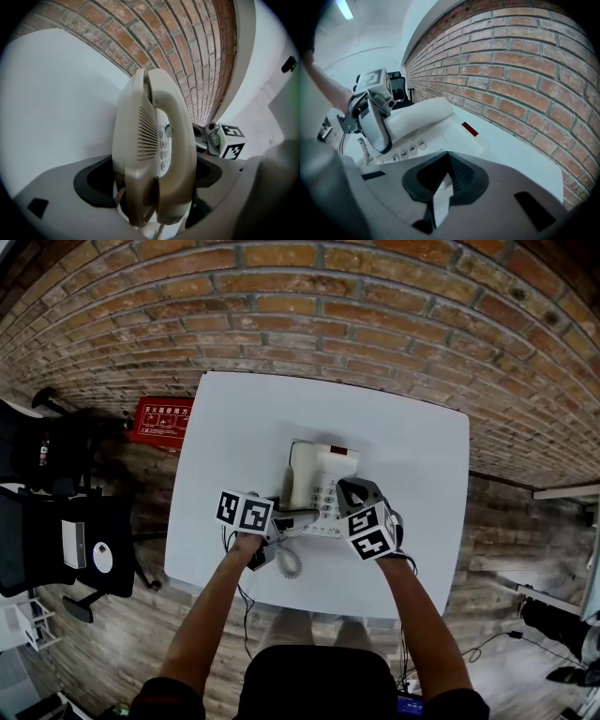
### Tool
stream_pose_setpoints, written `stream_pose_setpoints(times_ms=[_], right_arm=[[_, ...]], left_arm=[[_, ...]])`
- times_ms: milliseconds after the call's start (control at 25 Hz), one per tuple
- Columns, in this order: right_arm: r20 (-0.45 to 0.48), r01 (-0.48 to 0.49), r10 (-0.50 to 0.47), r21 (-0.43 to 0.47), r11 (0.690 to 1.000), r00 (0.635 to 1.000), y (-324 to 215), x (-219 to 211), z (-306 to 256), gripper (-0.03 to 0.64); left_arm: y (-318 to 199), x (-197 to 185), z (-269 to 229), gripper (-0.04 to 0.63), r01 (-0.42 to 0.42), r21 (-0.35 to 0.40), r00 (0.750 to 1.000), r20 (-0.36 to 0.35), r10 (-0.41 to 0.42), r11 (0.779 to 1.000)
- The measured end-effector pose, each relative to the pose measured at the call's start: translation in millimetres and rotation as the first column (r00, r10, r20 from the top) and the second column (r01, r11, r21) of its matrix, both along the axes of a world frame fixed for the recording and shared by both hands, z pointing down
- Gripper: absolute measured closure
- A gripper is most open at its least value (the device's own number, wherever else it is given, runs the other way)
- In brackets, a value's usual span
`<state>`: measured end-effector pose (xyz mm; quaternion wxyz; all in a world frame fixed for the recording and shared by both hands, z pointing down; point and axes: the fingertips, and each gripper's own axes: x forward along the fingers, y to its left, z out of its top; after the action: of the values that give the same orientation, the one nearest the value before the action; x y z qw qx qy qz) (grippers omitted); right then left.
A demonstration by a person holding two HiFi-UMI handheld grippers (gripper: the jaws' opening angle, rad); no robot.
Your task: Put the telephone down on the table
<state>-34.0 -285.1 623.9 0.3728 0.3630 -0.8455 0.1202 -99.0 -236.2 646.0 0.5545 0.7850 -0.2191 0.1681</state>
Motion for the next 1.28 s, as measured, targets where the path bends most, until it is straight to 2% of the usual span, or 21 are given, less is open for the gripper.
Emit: stream_pose_setpoints(times_ms=[320, 600, 680, 800, 840, 1000, 1280], right_arm=[[-0.005, 0.0, 0.0, 0.001, 1.0, 1.0, 0.2, -0.7, -0.3, 0.604], [-0.001, -0.006, 0.006, 0.004, 1.0, 1.0, 0.2, -1.1, 0.1, 0.604], [0.002, -0.005, 0.005, 0.003, 1.0, 1.0, 0.3, -2.6, 0.0, 0.604], [-0.007, 0.014, -0.014, 0.011, 1.0, 1.0, -0.4, -7.6, 0.9, 0.604], [-0.016, 0.023, -0.023, 0.017, 1.0, 1.0, -0.9, -8.3, 0.9, 0.604], [-0.014, 0.026, -0.025, 0.026, 0.999, 1.0, -1.7, -8.6, 0.8, 0.604], [-0.024, 0.022, -0.021, 0.029, 0.999, 0.999, -0.9, -9.4, 1.3, 0.604]], left_arm=[[-0.5, -3.0, 1.4, 0.138, 0.015, 0.007, 1.0, 0.022, -0.015, 1.0], [-1.1, -6.4, 4.0, 0.138, 0.04, 0.028, 0.995, 0.094, -0.043, 0.999], [-1.2, -8.9, 5.4, 0.138, 0.045, 0.042, 0.989, 0.137, -0.05, 0.998], [-2.1, -16.1, 12.3, 0.145, 0.03, 0.085, 0.967, 0.249, -0.05, 0.996], [-2.9, -17.4, 13.8, 0.156, 0.035, 0.087, 0.963, 0.262, -0.056, 0.996], [-6.7, -24.1, 14.1, 0.213, 0.089, 0.064, 0.969, 0.226, -0.101, 0.994], [-5.2, -24.5, 14.6, 0.218, 0.067, 0.089, 0.967, 0.24, -0.087, 0.994]])
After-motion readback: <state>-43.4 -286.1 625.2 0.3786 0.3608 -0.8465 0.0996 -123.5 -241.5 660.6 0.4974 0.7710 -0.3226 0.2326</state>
